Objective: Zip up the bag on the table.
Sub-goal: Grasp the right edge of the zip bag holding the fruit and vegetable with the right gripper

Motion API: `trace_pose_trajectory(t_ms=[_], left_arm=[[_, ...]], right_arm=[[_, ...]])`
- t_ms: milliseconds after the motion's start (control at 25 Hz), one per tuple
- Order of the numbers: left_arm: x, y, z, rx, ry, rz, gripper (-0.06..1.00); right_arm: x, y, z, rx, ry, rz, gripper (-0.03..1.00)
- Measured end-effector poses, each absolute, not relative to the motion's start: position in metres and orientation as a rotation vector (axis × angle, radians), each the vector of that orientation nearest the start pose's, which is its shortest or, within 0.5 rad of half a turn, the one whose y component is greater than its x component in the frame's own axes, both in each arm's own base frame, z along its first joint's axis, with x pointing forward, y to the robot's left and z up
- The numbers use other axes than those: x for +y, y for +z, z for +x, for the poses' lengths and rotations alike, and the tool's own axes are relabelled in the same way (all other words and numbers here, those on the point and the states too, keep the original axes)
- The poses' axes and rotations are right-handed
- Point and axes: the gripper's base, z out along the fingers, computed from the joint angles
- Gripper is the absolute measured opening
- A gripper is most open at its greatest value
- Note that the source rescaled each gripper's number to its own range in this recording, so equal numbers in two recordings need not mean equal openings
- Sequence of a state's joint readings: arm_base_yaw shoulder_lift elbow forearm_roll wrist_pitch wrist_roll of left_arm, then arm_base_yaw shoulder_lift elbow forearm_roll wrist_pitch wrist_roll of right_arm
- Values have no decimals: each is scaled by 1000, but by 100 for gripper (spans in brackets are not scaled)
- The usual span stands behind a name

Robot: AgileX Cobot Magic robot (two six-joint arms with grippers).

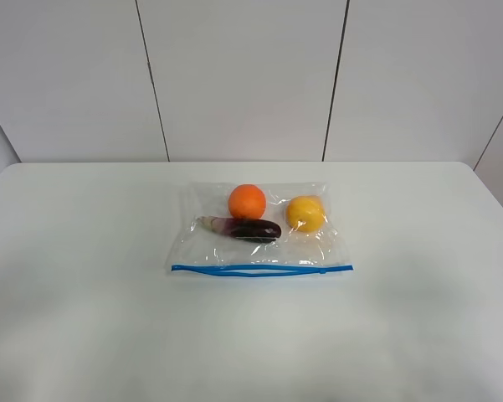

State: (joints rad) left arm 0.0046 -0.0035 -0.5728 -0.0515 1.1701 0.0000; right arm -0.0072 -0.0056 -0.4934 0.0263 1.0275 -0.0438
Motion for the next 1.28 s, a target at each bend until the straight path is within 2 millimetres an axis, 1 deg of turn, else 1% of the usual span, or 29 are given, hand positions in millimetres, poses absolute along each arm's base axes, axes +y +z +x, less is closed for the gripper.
trace_pose_trajectory(t_ms=[440,480,560,640,760,880,1040,1200,1280], left_arm=[[-4,288,-19,2077,-59,3,100],[-4,288,-19,2077,-59,3,100],[-4,288,-19,2077,-59,3,100],[-4,288,-19,2077,-59,3,100],[-4,288,-19,2077,-59,3,100],[-4,288,-19,2077,-59,3,100],[-4,288,-19,2077,-59,3,100],[-4,288,-19,2077,-59,3,100],[-4,288,-19,2077,-59,3,100]], right_arm=[[2,278,-4,2011,-1,-37,90],[2,280,-4,2011,-1,-37,90],[2,290,1,2028,-1,-38,95],[2,302,12,2068,0,-37,99],[3,322,41,2154,17,-36,100],[6,337,81,2245,77,-28,100],[13,345,137,2347,174,-75,100],[20,333,197,2444,298,-85,100],[24,318,226,2501,356,-90,100]])
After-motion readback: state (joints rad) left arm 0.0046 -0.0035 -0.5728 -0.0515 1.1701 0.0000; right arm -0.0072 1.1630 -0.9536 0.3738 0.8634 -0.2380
